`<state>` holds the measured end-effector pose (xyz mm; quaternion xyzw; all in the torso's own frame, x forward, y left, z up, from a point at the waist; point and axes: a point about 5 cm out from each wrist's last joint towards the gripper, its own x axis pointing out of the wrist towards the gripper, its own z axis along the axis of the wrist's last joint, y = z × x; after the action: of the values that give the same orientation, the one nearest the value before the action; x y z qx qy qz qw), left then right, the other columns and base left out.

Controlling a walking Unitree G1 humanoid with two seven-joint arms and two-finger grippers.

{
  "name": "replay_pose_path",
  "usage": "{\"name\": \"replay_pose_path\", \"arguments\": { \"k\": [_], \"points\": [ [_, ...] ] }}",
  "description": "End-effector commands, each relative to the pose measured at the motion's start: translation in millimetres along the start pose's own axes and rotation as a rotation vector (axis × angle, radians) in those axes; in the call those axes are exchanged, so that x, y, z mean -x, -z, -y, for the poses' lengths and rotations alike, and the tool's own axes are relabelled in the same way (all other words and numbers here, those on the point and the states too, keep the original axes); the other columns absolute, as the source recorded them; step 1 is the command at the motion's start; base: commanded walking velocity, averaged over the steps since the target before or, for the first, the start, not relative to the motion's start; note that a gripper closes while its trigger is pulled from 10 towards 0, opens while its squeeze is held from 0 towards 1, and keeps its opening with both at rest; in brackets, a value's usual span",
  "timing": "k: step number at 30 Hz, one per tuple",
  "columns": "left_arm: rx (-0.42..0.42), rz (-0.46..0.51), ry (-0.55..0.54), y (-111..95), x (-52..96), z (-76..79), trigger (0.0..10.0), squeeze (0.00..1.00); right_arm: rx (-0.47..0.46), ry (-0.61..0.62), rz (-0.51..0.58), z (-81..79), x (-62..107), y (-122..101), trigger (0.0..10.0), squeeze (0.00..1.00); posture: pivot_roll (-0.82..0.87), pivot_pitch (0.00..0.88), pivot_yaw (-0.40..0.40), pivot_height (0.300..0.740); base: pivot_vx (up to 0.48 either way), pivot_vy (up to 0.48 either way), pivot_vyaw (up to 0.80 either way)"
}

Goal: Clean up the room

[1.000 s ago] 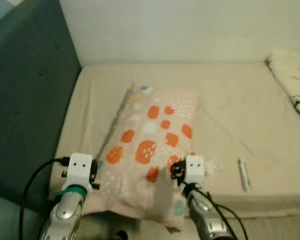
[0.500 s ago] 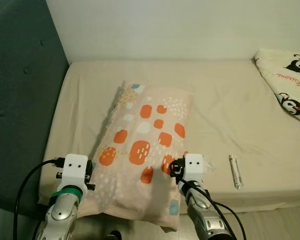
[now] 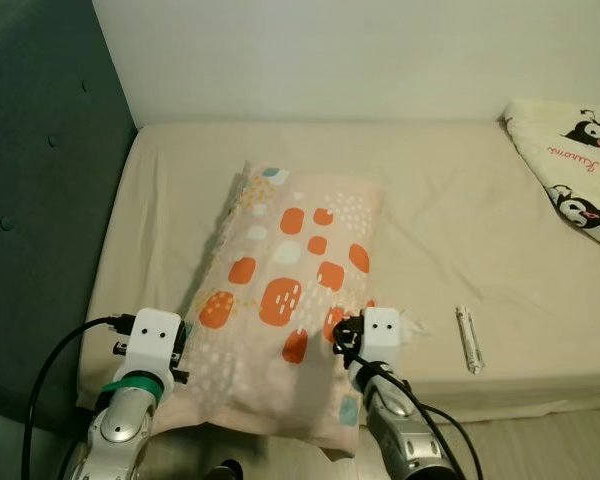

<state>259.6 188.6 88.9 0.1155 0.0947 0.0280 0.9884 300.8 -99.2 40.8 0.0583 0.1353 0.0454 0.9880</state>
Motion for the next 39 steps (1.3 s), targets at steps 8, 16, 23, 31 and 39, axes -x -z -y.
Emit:
{"name": "replay_pose_path", "arguments": {
  "k": [8, 16, 23, 31, 39],
  "points": [
    [0.029, -0.043, -0.040, 12.8, 5.6, -10.2, 10.0, 0.00, -0.020, -0.001, -0.049, -5.2, 9.6, 17.3, 10.0, 0.00, 0.13, 0.137, 0.085, 0.636, 0.000, 0.000, 0.00],
    [0.023, -0.044, -0.037, 17.6, 6.0, -5.3, 10.0, 0.00, -0.026, 0.016, -0.014, 2.9, 4.2, 7.8, 10.0, 0.00, 0.12, 0.087, 0.079, 0.606, 0.000, 0.000, 0.00],
    [0.006, -0.035, -0.056, 20.4, 5.6, -4.2, 10.0, 0.00, -0.048, 0.016, 0.010, 7.0, 2.2, 2.2, 10.0, 0.00, 0.11, 0.072, 0.024, 0.577, 0.000, 0.000, 0.00],
    [-0.034, 0.208, -0.176, -18.8, 0.8, -32.4, 10.0, 0.00, -0.241, 0.016, 0.146, 7.7, -11.5, -37.3, 10.0, 0.00, 0.08, 0.073, -0.029, 0.567, 0.000, 0.000, 0.00],
    [-0.026, 0.322, -0.295, -45.4, -3.0, -63.1, 10.0, 0.00, -0.283, -0.076, 0.255, -1.4, -16.9, -78.0, 10.0, 0.00, 0.07, 0.087, -0.054, 0.567, 0.000, 0.000, 0.00]
  ]
}}
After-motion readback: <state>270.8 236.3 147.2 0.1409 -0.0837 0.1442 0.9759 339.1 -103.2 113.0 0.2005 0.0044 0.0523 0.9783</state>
